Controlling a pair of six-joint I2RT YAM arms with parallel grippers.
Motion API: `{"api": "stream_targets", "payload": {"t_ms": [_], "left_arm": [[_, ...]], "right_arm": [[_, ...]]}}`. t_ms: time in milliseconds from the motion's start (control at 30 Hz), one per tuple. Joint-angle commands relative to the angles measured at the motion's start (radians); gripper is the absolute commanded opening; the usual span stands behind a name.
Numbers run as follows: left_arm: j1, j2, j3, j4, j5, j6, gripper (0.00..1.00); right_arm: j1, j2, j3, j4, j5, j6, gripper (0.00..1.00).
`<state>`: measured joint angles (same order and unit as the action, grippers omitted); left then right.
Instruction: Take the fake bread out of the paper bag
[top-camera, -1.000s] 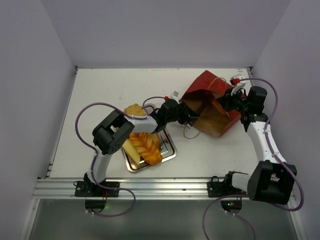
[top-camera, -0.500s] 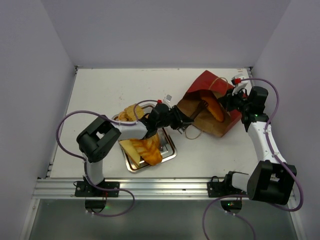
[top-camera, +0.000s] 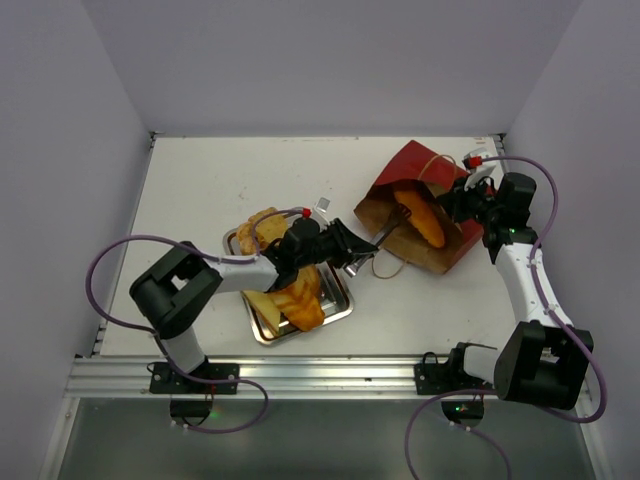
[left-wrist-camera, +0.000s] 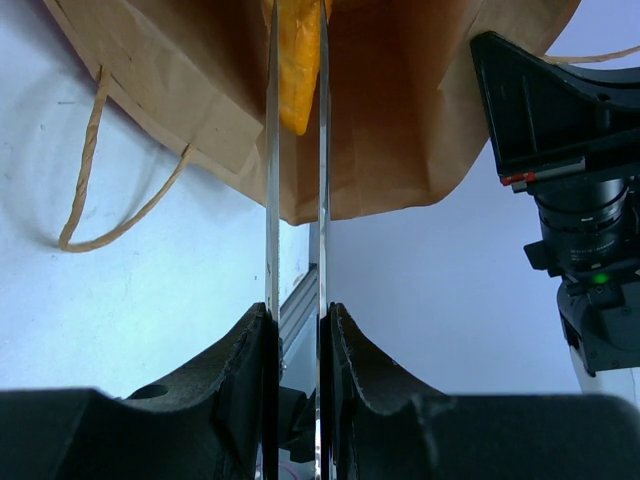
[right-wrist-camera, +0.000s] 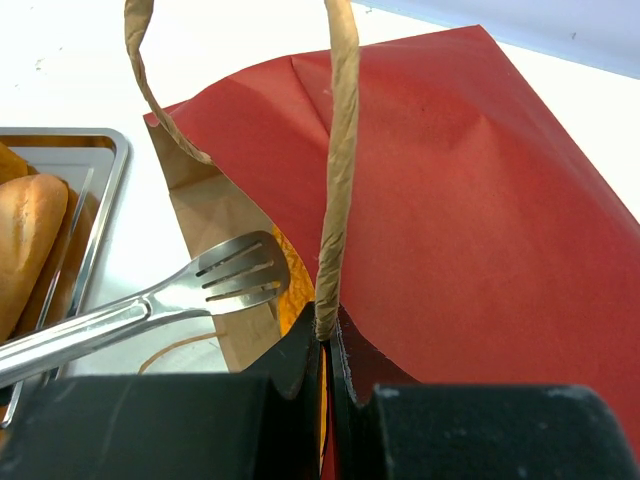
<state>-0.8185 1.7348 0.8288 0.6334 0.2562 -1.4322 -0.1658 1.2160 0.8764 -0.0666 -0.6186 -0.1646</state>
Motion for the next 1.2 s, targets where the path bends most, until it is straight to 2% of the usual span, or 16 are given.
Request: {"api": "stream_targets", "payload": {"t_ms": [0,700,1033,1167], "left_arm": [[0.004,-0.079,-0.013,0.141,0.026,-0.028,0.0],[0.007,-0.27,-0.22,0.132,0.175,-0.025,0.0],[0.007,-0.403,-0.273,0.048,0.248,0.021,0.0],[0.007,-0.53,-0.31,-0.044,0.262,0.044,0.0]], "right_arm": [[-0.006,-0.027,0.003,0.022,0.007,0.0,0.0],[-0.009,-0.032,-0.004,0.034,0.016,0.014,0.0],[-0.011,-0.026,-0.011,0.042,0.042,0.008,0.0],[-0.012,-0.026,-0.011,0.044,0.045,0.005,0.0]]}}
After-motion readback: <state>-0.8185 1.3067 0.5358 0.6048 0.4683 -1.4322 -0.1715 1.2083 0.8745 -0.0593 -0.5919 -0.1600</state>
